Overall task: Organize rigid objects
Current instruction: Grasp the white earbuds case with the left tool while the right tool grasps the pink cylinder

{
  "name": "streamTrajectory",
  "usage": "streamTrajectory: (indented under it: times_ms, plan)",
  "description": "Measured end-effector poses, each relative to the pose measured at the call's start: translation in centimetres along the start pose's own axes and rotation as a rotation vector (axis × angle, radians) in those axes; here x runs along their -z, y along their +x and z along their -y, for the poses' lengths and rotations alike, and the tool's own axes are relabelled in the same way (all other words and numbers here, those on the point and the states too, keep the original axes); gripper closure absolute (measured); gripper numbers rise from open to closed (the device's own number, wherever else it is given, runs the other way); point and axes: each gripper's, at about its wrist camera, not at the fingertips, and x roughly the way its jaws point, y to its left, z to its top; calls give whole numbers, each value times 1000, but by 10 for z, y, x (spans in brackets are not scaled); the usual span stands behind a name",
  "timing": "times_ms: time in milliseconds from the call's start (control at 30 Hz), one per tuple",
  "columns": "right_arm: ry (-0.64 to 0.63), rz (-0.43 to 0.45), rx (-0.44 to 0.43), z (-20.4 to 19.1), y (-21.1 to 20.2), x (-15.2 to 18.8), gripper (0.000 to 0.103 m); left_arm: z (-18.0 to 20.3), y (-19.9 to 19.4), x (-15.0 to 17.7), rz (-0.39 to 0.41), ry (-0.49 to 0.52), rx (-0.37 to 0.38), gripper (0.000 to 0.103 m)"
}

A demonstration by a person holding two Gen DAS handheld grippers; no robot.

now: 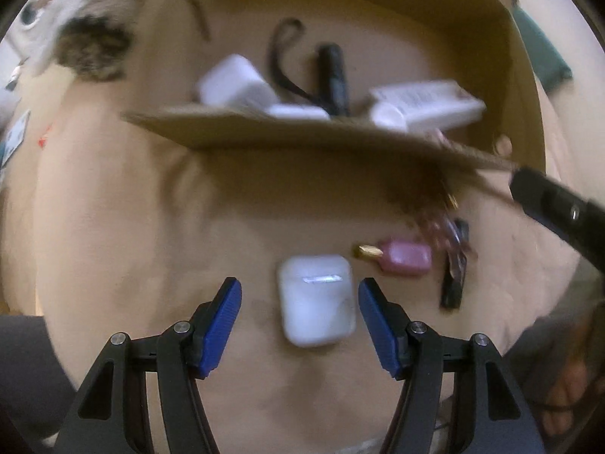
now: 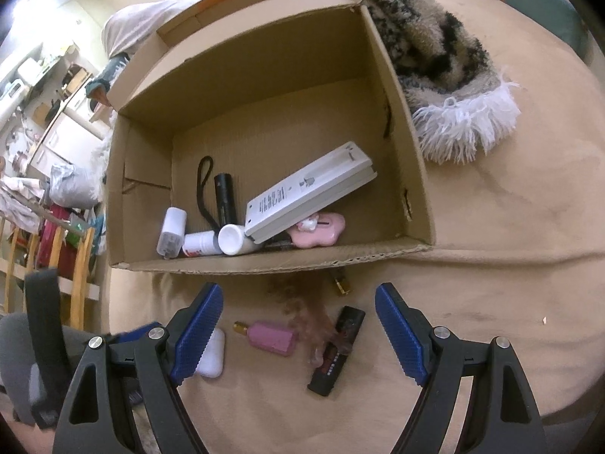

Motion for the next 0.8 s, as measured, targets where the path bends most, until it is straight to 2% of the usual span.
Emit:
streamTrajectory:
  times_ms: [100, 200, 233, 333, 367, 600, 800]
  plan:
    - [49, -33, -70, 6, 5, 1, 15, 6, 11, -2, -36, 15, 1, 48]
    - [108, -82, -150, 12, 14, 2, 15, 8, 17, -1, -56, 23, -17, 58]
    - [131, -100, -196, 14, 17, 3, 15, 9, 18, -1, -63, 27, -8, 64]
    - [229, -214, -437, 16, 32, 9, 15, 7, 14, -3, -78, 33, 4, 64]
    - [245, -236, -463, 14, 36, 11, 15, 4, 12, -5, -74, 31, -13, 64]
    - [214, -319, -298, -7, 56, 22, 16, -29, -9, -16, -10, -98, -103, 64]
    - [193, -337, -155, -25, 74, 25, 16, -39, -25, -17, 30, -152, -103, 64]
